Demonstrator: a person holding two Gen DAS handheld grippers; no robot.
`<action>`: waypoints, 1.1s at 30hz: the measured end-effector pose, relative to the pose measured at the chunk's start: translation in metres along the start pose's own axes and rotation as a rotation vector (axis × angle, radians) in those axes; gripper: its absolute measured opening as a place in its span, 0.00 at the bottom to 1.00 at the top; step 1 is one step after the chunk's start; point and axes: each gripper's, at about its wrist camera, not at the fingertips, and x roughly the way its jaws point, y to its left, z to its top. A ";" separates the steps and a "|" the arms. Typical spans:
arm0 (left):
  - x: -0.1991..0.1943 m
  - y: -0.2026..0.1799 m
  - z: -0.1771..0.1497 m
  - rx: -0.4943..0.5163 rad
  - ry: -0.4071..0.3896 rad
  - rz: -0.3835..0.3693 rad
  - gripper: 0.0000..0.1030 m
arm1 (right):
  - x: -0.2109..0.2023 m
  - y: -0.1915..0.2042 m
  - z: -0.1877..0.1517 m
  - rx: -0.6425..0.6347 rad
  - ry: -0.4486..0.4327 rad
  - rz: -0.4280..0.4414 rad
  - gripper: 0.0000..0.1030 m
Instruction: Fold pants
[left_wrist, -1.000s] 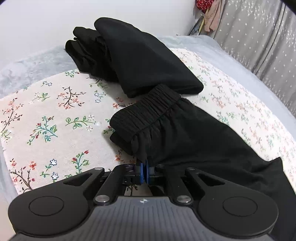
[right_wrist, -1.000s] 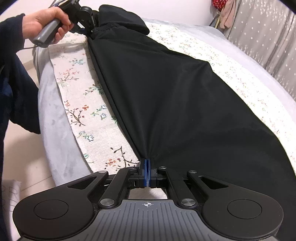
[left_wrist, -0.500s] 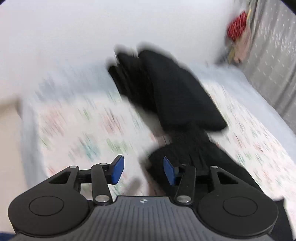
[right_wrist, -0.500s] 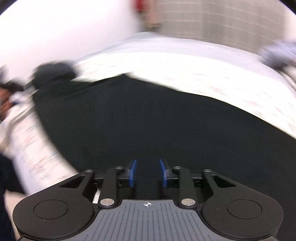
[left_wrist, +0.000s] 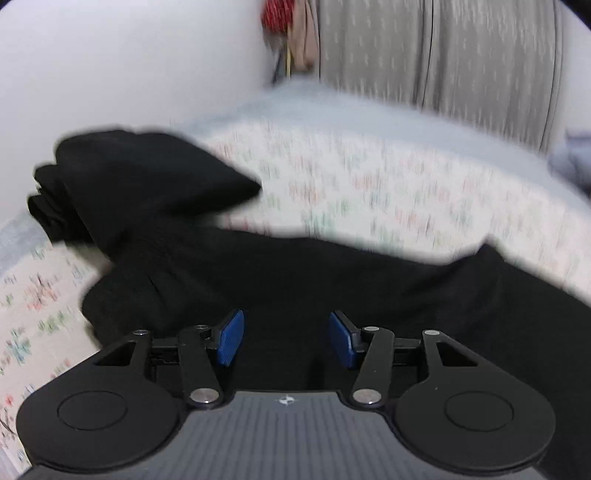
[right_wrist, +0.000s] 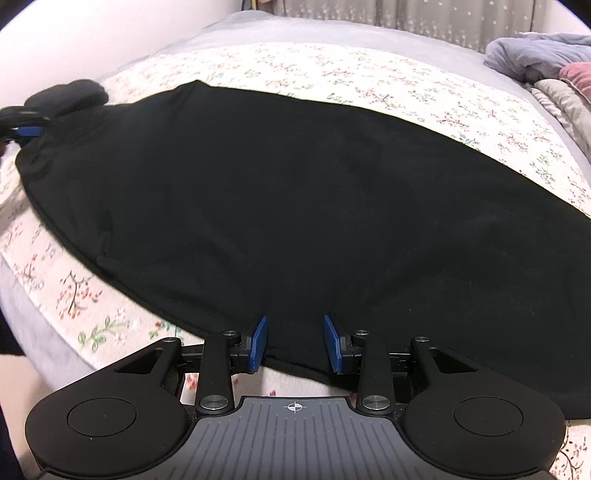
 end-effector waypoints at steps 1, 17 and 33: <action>0.010 0.001 -0.005 0.002 0.052 0.010 0.70 | -0.002 -0.001 -0.002 -0.001 0.000 0.005 0.33; 0.028 -0.042 -0.015 0.039 0.079 0.016 0.85 | 0.001 -0.056 0.008 0.193 -0.124 -0.176 0.43; 0.058 0.015 0.027 -0.215 0.084 -0.053 0.86 | -0.043 -0.129 -0.043 0.415 -0.069 -0.432 0.64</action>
